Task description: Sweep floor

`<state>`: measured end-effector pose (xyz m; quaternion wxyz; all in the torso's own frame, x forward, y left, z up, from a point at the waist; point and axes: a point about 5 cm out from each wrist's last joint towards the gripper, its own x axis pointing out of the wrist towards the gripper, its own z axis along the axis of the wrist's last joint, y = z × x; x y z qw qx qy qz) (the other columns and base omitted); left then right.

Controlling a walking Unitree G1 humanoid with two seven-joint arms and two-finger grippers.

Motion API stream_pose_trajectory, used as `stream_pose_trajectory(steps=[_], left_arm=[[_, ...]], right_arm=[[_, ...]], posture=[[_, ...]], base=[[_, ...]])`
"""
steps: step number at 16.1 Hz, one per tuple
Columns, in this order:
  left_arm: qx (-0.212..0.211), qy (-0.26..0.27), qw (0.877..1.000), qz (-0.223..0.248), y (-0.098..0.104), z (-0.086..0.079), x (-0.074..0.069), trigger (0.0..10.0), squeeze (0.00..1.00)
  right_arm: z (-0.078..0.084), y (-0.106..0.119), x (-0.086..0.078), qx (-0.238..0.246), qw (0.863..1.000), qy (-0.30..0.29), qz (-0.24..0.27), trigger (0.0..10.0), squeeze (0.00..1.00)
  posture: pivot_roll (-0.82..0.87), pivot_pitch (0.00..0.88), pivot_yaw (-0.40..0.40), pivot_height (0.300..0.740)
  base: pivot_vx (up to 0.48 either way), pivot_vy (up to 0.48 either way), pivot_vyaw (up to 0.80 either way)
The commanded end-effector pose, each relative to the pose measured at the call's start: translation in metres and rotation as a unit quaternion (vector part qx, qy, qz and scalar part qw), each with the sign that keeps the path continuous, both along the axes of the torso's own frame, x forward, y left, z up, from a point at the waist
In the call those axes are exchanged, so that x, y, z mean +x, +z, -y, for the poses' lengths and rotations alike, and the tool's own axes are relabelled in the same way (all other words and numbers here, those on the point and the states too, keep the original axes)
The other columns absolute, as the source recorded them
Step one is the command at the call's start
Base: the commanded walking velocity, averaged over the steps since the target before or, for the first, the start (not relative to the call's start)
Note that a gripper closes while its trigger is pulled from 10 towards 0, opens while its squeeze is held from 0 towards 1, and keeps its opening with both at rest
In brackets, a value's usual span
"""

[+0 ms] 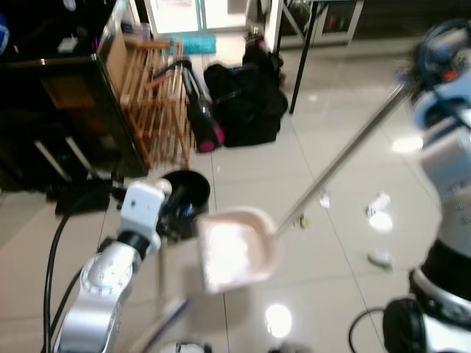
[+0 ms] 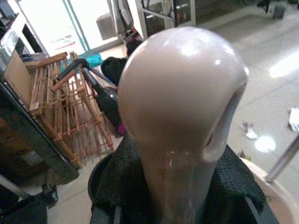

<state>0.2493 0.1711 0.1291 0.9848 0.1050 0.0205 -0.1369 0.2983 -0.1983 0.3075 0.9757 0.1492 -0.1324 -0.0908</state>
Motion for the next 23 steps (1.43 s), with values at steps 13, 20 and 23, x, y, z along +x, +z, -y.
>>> stream_pose_trajectory(steps=[13,20,23], left_arm=[[0.028,0.034,0.999,-0.008,-0.005,-0.017,-0.011,10.0,0.00],[0.019,0.046,0.999,-0.024,-0.009,-0.022,-0.016,10.0,0.00],[0.014,0.065,0.997,-0.041,-0.014,-0.028,-0.014,10.0,0.00]], right_arm=[[-0.012,0.046,0.023,0.027,0.996,0.009,0.084,10.0,0.00],[-0.009,0.040,0.038,0.086,0.992,0.001,0.091,10.0,0.00],[-0.009,0.039,0.043,0.091,0.992,0.000,0.092,10.0,0.00]], posture=[[0.04,0.103,0.003,0.740],[0.07,0.088,0.000,0.740],[0.07,0.080,0.001,0.740]], base=[[0.408,0.000,0.42],[0.345,0.000,0.00],[0.000,0.000,0.00]])
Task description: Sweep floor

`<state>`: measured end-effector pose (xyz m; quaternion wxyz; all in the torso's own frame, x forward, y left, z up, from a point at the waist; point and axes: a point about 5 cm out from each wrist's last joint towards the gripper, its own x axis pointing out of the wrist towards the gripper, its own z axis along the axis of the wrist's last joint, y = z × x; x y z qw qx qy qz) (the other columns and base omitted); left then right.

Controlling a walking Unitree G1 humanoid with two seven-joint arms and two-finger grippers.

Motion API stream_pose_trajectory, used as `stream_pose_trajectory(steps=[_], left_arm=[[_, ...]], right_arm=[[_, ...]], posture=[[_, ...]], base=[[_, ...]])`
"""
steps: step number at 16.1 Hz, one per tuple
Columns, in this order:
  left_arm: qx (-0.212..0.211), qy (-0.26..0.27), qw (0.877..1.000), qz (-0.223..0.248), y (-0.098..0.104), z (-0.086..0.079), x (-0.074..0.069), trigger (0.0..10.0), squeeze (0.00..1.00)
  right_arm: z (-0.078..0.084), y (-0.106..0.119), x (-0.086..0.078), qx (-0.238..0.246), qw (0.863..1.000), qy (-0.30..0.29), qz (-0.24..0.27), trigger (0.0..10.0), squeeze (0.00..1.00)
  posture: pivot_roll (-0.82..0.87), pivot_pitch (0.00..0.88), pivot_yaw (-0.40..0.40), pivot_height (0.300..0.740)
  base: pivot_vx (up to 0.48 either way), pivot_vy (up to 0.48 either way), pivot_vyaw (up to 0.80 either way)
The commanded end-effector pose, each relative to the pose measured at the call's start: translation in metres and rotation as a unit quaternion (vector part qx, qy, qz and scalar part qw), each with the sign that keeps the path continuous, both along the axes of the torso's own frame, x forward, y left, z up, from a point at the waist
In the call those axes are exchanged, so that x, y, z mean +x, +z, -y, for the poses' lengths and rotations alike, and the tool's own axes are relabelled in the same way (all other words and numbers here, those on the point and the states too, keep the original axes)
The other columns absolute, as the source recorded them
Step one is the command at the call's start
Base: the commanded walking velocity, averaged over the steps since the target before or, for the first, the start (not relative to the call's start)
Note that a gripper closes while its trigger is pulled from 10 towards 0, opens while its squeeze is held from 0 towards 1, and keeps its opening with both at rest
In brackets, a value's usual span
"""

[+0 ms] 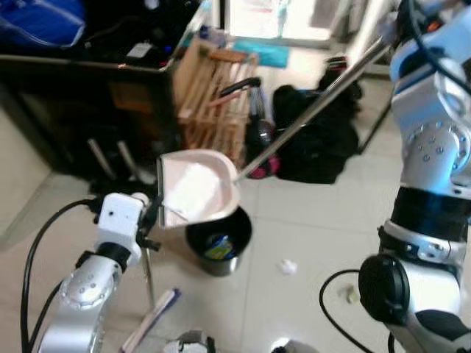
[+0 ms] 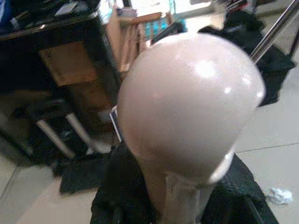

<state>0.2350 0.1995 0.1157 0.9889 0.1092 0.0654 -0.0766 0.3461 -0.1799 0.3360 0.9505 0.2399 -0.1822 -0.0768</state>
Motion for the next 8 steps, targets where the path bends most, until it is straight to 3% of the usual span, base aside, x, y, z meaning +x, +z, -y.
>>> stream_pose_trajectory(steps=[1,4,8], left_arm=[[0.007,0.003,1.000,-0.006,-0.002,-0.001,0.001,10.0,0.00],[0.009,-0.005,1.000,-0.007,-0.003,0.001,0.005,10.0,0.00],[0.001,-0.007,1.000,-0.007,-0.003,0.003,0.008,10.0,0.00]], right_arm=[[0.009,0.011,-0.004,0.004,0.999,-0.016,0.032,10.0,0.00],[-0.001,0.015,-0.004,-0.009,0.998,-0.006,0.068,10.0,0.00],[-0.010,0.008,-0.005,-0.032,0.997,-0.016,0.069,10.0,0.00]], posture=[[0.07,0.079,0.001,0.740],[0.06,0.079,0.008,0.740],[0.06,0.081,0.009,0.740]], base=[[0.000,0.000,0.00],[0.000,0.000,0.00],[0.000,0.000,0.00]])
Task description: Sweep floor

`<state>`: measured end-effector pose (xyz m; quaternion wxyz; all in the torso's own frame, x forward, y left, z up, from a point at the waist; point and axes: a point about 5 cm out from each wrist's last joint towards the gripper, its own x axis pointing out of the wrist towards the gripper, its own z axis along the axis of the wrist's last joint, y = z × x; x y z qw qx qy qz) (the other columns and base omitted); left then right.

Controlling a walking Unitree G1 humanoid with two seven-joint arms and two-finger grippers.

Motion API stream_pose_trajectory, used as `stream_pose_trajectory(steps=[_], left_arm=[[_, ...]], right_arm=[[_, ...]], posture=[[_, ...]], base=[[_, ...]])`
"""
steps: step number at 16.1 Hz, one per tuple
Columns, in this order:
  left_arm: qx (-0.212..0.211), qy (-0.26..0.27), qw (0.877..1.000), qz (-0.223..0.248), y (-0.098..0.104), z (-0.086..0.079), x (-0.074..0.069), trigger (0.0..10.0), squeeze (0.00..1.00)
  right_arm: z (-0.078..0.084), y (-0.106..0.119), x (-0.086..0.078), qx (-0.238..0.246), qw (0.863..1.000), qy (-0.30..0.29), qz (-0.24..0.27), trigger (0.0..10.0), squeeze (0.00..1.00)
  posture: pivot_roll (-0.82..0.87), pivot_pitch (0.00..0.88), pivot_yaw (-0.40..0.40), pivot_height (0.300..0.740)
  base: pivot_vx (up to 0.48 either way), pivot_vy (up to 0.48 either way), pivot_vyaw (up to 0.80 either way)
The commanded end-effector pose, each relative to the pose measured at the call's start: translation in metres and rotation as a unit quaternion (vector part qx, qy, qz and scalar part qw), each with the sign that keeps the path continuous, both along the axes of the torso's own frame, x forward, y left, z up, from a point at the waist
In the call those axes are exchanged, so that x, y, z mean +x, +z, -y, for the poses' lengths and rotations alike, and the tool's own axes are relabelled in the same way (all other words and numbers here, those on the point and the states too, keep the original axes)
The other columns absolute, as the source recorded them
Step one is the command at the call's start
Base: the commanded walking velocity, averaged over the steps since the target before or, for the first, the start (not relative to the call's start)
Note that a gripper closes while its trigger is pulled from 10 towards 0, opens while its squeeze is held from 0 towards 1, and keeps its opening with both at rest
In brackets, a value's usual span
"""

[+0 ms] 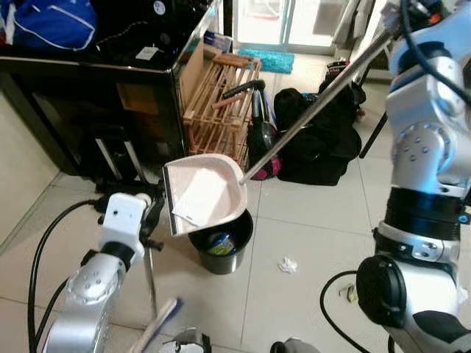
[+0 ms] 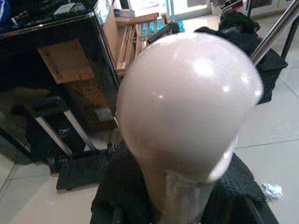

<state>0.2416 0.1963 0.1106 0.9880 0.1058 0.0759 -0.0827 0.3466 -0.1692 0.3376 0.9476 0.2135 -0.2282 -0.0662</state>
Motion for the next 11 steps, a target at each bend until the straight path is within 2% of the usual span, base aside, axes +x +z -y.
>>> stream_pose_trajectory(steps=[1,8,11], left_arm=[[0.003,-0.003,1.000,0.004,0.002,0.001,0.001,10.0,0.00],[-0.001,-0.003,1.000,0.002,0.002,0.001,-0.007,10.0,0.00],[0.008,0.002,1.000,-0.004,-0.002,-0.005,-0.019,10.0,0.00]], right_arm=[[0.000,0.004,-0.006,-0.007,1.000,-0.018,0.022,10.0,0.00],[-0.010,0.003,-0.014,-0.026,0.994,-0.057,0.084,10.0,0.00],[-0.024,0.000,-0.010,-0.058,0.990,-0.024,0.129,10.0,0.00]], posture=[[0.06,0.083,0.007,0.740],[0.06,0.122,0.000,0.740],[0.07,0.155,-0.001,0.740]], base=[[0.000,0.000,0.00],[0.000,0.000,0.00],[0.000,0.000,0.00]])
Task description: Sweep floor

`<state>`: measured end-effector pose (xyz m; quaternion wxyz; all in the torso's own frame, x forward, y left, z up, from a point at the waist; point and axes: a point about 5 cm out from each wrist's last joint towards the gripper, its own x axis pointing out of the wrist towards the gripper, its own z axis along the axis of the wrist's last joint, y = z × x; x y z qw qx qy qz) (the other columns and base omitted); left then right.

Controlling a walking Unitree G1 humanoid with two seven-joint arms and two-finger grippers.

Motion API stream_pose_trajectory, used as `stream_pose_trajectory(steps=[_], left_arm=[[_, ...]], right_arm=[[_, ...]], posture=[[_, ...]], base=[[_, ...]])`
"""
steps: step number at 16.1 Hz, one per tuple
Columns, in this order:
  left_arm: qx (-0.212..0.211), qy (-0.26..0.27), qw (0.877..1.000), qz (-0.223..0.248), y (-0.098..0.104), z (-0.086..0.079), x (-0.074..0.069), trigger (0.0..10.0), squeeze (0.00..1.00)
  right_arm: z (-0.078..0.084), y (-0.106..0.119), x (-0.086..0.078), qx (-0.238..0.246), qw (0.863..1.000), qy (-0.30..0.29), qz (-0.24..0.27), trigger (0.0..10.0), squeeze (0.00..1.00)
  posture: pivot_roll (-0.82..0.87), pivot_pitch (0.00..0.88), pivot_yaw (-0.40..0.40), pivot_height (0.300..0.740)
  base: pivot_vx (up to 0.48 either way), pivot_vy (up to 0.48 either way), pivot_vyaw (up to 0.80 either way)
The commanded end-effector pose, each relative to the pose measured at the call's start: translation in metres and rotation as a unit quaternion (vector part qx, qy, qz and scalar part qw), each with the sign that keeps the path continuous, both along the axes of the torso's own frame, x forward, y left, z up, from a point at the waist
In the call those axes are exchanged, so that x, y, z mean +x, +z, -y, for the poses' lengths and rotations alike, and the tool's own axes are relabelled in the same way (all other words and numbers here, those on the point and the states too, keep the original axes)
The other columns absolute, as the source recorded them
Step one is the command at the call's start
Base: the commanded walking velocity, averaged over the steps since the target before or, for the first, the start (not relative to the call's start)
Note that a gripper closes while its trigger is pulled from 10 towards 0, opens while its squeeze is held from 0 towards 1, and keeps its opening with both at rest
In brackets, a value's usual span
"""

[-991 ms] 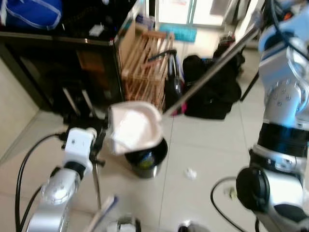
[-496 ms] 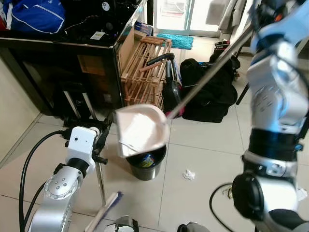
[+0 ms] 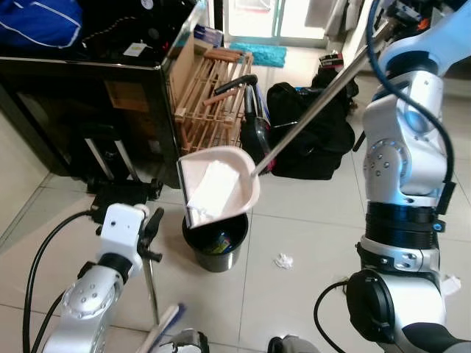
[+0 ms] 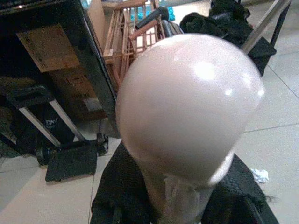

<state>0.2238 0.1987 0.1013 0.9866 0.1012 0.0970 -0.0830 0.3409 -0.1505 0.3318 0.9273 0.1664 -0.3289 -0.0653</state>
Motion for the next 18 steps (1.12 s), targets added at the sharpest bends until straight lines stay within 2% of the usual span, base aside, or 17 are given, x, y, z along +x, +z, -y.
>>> stream_pose_trajectory(steps=[1,7,8,15,18], left_arm=[[0.015,0.003,1.000,0.020,0.008,-0.004,-0.002,10.0,0.00],[0.027,0.014,0.999,0.020,0.010,-0.012,-0.009,10.0,0.00],[0.028,0.014,0.999,0.020,0.009,-0.013,-0.009,10.0,0.00],[0.032,0.008,0.999,0.020,0.010,-0.012,-0.009,10.0,0.00],[0.034,0.010,0.999,0.018,0.008,-0.014,-0.010,10.0,0.00]], right_arm=[[-0.008,0.005,-0.003,-0.022,0.999,0.011,0.039,10.0,0.00],[-0.037,0.007,-0.005,-0.070,0.990,0.046,0.117,10.0,0.00],[-0.046,0.009,-0.010,-0.089,0.984,0.051,0.149,10.0,0.00],[-0.075,0.007,-0.022,-0.132,0.961,0.070,0.232,10.0,0.00],[-0.094,0.010,-0.028,-0.167,0.943,0.088,0.273,10.0,0.00]], posture=[[0.07,0.156,-0.002,0.740],[0.09,0.183,-0.002,0.740],[0.08,0.187,0.001,0.740],[0.09,0.195,0.008,0.740],[0.10,0.197,0.004,0.740]], base=[[0.000,0.000,0.00],[0.000,0.000,0.00],[0.000,0.000,0.00],[0.000,0.000,0.00],[0.000,0.000,0.00]])
